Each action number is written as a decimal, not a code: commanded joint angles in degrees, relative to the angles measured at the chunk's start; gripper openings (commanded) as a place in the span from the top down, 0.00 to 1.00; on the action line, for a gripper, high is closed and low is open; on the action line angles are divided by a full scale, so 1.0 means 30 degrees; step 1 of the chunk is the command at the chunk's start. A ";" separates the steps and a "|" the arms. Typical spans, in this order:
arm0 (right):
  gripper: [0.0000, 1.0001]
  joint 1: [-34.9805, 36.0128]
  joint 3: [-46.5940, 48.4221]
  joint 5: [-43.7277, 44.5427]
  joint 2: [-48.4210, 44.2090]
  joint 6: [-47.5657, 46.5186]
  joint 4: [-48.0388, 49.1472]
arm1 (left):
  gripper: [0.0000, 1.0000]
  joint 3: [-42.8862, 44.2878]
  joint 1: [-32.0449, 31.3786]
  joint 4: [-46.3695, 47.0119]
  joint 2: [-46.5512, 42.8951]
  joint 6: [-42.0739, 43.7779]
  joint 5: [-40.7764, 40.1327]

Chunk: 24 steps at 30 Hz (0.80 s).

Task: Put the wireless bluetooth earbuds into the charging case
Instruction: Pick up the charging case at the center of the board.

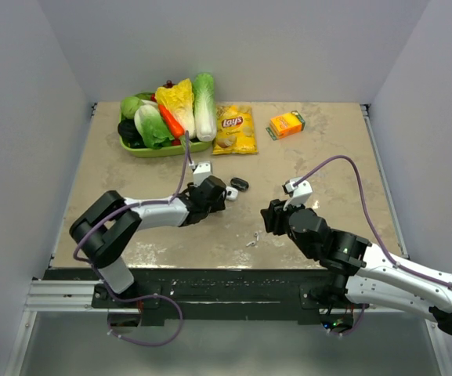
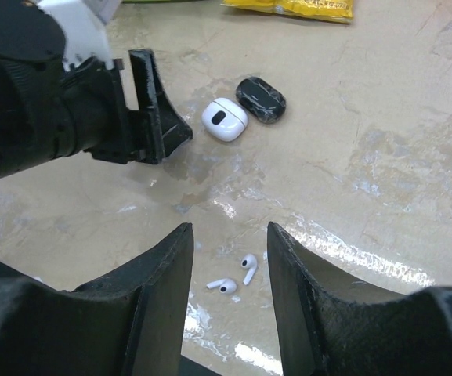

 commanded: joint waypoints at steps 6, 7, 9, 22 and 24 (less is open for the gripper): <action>0.53 -0.0054 0.0580 0.0608 -0.0068 0.0074 0.0194 | 0.00 -0.2291 -0.0882 0.1863 -0.4876 0.6183 0.2287; 0.53 -0.0054 0.0638 0.0608 -0.0010 0.0045 0.0223 | 0.00 -0.2030 -0.0853 0.1836 -0.4674 0.7059 0.2814; 0.53 -0.0025 0.0756 0.0520 0.0020 0.0045 0.0136 | 0.00 -0.0922 -0.0795 0.1253 -0.3829 0.7912 0.4076; 0.53 -0.0054 0.1225 0.0227 -0.0068 0.0045 -0.0041 | 0.00 0.3068 -0.0590 -0.1620 0.0218 0.9910 0.5311; 0.53 -0.0054 0.1283 0.0140 0.0078 0.0016 -0.0070 | 0.00 0.3449 -0.0385 -0.1475 0.0657 0.9822 0.5455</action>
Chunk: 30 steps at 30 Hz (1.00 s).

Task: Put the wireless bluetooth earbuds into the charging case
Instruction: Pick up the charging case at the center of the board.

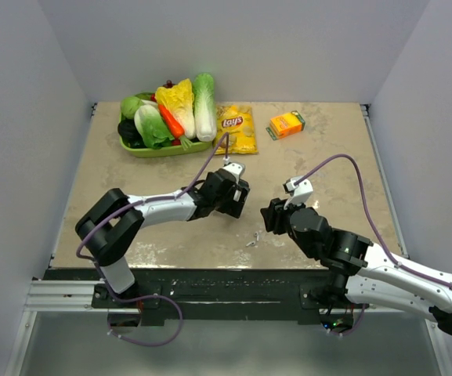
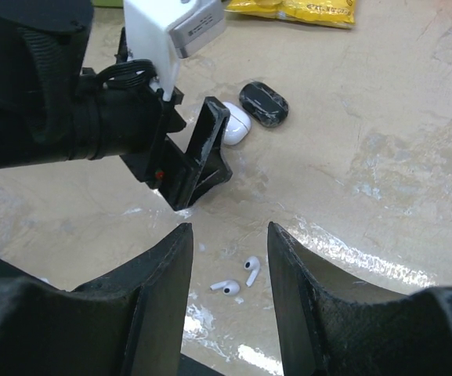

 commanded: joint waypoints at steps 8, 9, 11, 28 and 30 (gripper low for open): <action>0.53 -0.0054 0.1044 0.0336 0.0020 -0.0087 -0.0012 | 0.00 0.2569 0.1288 -0.0632 0.2109 0.0978 0.1366; 0.53 -0.0025 0.1044 0.0307 0.0078 -0.0058 0.0017 | 0.00 0.2598 0.1347 -0.0602 0.2283 0.1008 0.1281; 0.53 -0.0025 0.1044 0.0307 0.0137 -0.0087 0.0075 | 0.00 0.2714 0.1523 -0.0601 0.2519 0.1037 0.1367; 0.53 -0.0054 0.0898 0.0395 0.0430 -0.0087 0.0310 | 0.18 0.3564 0.1553 -0.0689 0.4159 0.1447 0.0577; 0.53 -0.0054 0.0839 0.0395 0.0343 0.0000 0.0280 | 0.21 0.3740 0.1553 -0.0718 0.4393 0.1360 0.0431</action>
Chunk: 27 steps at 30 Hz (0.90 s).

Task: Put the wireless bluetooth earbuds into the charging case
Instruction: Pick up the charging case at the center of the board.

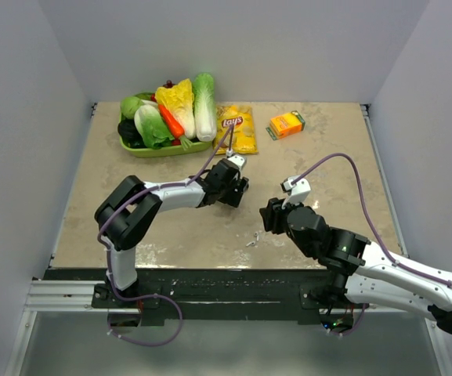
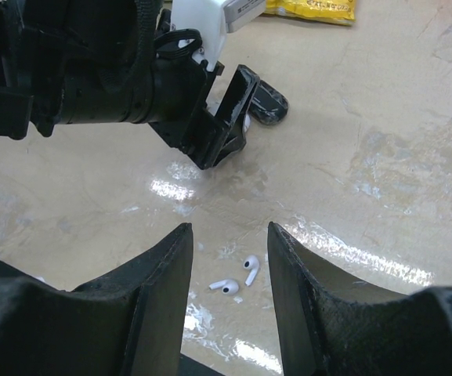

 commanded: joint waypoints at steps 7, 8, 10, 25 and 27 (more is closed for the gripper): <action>0.53 -0.0054 0.0569 0.0454 -0.0211 0.0074 0.0273 | 0.29 0.0557 0.0117 -0.0275 0.0920 -0.0084 -0.0321; 0.53 -0.0054 0.0540 0.0454 -0.0183 0.0045 0.0273 | 0.32 0.0469 0.0117 -0.0303 0.0891 -0.0114 -0.0408; 0.53 -0.0025 0.0510 0.0453 -0.0212 0.0074 0.0331 | 0.34 0.0381 0.0117 -0.0274 0.0891 -0.0230 -0.0439; 0.52 -0.0054 0.1329 0.1796 0.0080 0.0249 0.0419 | 1.00 -0.5816 -0.0029 0.7099 -0.5224 -0.0524 -0.2134; 0.49 -0.0054 0.1855 0.2937 0.0546 0.0222 0.0622 | 1.00 -0.7376 -0.0117 0.9960 -0.7480 -0.0495 -0.2371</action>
